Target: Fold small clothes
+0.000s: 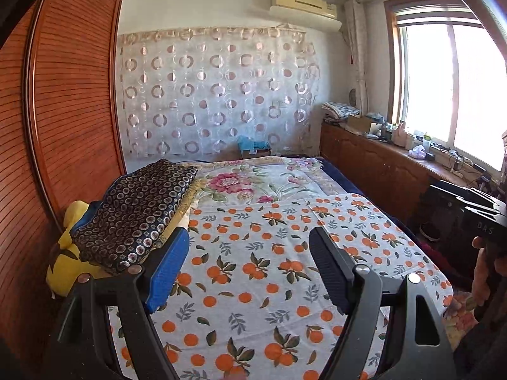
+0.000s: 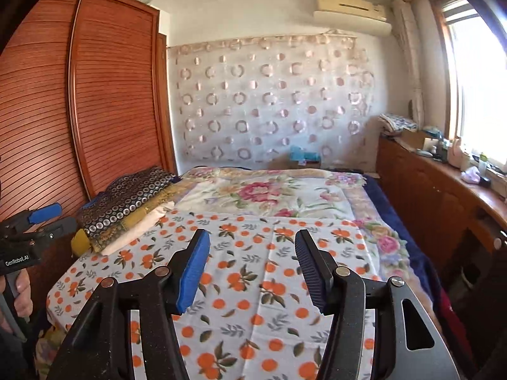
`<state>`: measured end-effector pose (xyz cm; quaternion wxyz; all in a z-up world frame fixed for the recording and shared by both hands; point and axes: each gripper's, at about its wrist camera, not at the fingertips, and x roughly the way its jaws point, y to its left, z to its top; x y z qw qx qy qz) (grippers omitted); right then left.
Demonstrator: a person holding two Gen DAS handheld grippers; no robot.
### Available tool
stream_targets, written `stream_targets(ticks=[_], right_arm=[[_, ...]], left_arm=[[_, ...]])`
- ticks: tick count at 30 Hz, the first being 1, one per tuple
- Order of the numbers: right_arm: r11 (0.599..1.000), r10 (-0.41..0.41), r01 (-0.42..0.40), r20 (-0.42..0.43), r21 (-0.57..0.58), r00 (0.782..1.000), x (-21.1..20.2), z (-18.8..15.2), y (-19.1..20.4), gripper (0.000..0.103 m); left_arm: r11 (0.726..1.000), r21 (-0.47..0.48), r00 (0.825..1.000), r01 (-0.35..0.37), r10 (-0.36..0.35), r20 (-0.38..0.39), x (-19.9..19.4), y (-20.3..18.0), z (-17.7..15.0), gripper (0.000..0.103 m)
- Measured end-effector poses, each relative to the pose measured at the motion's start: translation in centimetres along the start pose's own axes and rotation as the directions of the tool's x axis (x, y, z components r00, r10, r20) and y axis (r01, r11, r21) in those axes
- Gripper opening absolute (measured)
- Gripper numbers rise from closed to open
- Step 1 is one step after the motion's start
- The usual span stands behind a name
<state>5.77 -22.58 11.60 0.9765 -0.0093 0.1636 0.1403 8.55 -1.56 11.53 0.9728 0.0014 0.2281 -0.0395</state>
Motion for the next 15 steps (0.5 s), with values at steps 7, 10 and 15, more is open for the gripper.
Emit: stream_targets(ticks=[7,10,15], right_arm=[[0.999,-0.032,0.031,0.011,0.012,0.999,-1.7,-0.5,0.8,0.058],[0.999,-0.033,0.033,0.010,0.024,0.999,-1.0,-0.9,1.3,0.058],[0.999,-0.044,0.044,0.012,0.025,0.999,-0.6,-1.6,1.8,0.058]], left_arm=[[1.000,-0.015,1.000,-0.002,0.002,0.010,0.1,-1.2,0.2,0.079],[1.000,-0.024,1.000,-0.013,0.013,-0.001,0.3,-1.2,0.0,0.079],[0.999,-0.024,1.000,-0.025,0.025,-0.010,0.5,-1.3,-0.3,0.079]])
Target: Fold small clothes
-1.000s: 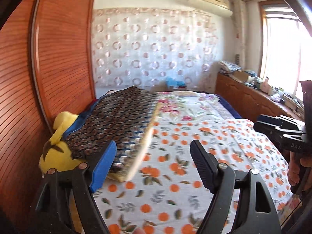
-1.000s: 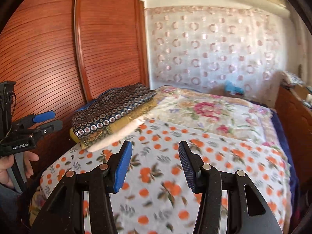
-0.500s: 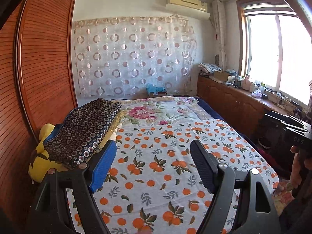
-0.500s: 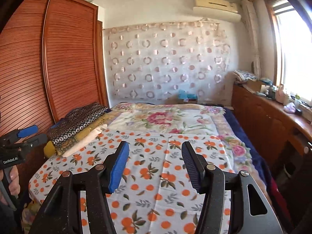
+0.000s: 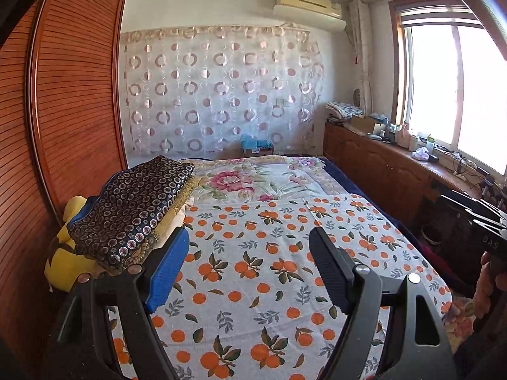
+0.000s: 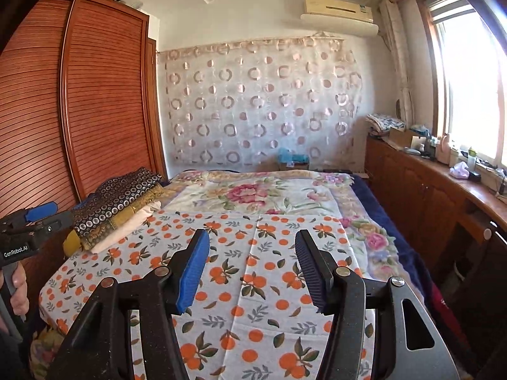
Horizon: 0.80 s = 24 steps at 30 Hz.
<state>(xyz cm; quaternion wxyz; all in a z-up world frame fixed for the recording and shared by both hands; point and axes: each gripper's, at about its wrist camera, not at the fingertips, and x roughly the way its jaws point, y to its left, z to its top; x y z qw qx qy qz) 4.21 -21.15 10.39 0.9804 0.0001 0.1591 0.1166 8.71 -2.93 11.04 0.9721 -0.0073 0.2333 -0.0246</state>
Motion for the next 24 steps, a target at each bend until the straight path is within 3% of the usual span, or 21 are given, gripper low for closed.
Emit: stream_targets(ticks=[24], right_arm=[[1.000,0.013,-0.013,0.005,0.016,1.000,1.1,-0.3,-1.0,0.058]], left_arm=[[1.000,0.006,1.000,0.006,-0.006,-0.010,0.0,-0.5,-0.3,0.079]])
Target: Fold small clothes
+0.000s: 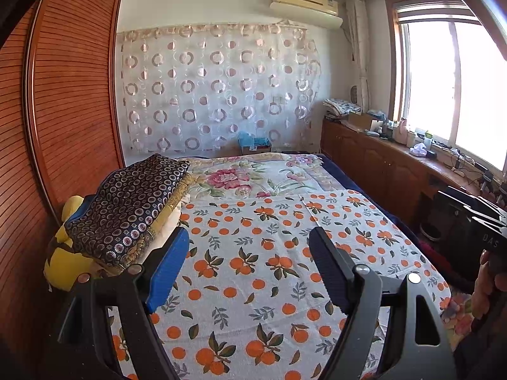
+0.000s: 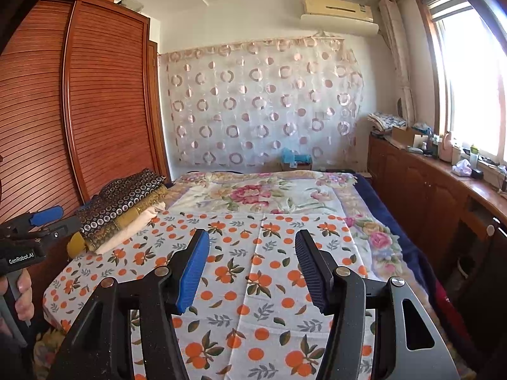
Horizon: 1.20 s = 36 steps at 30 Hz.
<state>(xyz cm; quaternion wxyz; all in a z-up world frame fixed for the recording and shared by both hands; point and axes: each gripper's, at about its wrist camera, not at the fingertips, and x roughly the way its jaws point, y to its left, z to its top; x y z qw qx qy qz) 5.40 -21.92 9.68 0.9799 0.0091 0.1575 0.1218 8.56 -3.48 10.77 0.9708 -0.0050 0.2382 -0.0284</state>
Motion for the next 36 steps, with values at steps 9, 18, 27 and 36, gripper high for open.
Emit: stream_targets(ticks=[9,18,27,36], right_arm=[[1.000,0.004,-0.004,0.002,-0.002,1.000,0.2,0.0,-0.3,0.058],[1.000,0.010,-0.010,0.006,-0.005,1.000,0.5,0.1,-0.9,0.058],[1.000,0.010,-0.010,0.006,-0.007,1.000,0.4,-0.1,-0.8,0.058],[1.000,0.011,-0.011,0.010,-0.009,1.000,0.6,0.0,-1.1,0.058]], left_arm=[[1.000,0.005,1.000,0.003,-0.003,0.007,-0.3,-0.4,0.0,0.079],[1.000,0.006,1.000,0.006,-0.006,0.008,-0.4,-0.5,0.1,0.079],[1.000,0.005,1.000,0.006,-0.006,0.010,-0.6,-0.5,0.1,0.079],[1.000,0.008,1.000,0.003,-0.003,0.015,-0.9,-0.6,0.4,0.079]])
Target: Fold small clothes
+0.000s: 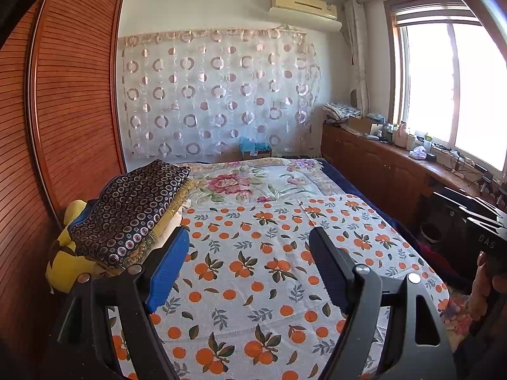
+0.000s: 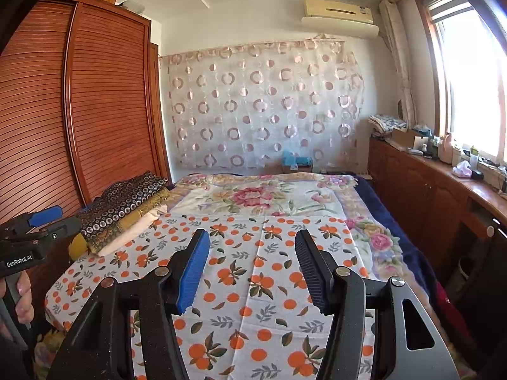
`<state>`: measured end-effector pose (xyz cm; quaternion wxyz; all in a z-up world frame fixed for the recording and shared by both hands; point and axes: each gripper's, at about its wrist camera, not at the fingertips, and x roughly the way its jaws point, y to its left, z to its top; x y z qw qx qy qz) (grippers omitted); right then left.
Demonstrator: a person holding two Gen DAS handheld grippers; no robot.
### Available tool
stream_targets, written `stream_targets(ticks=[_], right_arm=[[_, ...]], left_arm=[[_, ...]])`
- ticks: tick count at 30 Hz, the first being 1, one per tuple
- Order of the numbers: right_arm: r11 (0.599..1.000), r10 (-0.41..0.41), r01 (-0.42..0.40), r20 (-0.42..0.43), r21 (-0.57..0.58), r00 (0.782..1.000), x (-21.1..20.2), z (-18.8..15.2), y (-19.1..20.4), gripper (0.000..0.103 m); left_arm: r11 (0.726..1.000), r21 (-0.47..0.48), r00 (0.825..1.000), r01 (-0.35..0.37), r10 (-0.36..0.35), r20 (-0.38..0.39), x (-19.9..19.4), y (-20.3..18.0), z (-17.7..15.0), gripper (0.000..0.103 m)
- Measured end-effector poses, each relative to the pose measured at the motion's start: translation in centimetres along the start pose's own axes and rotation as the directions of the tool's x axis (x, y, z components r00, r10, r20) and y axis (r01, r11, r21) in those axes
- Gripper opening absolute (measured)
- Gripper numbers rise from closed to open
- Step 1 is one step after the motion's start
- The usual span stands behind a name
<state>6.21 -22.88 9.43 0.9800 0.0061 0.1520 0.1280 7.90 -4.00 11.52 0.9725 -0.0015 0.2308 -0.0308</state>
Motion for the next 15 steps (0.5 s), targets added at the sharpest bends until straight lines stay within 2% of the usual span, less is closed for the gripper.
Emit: stream_targets(ticks=[15], right_arm=[[1.000,0.003,-0.003,0.004,-0.003,1.000,0.00,-0.07,-0.09,0.058]], left_arm=[[1.000,0.000,1.000,-0.002,0.002,0.000,0.01,0.00,-0.03,0.079]])
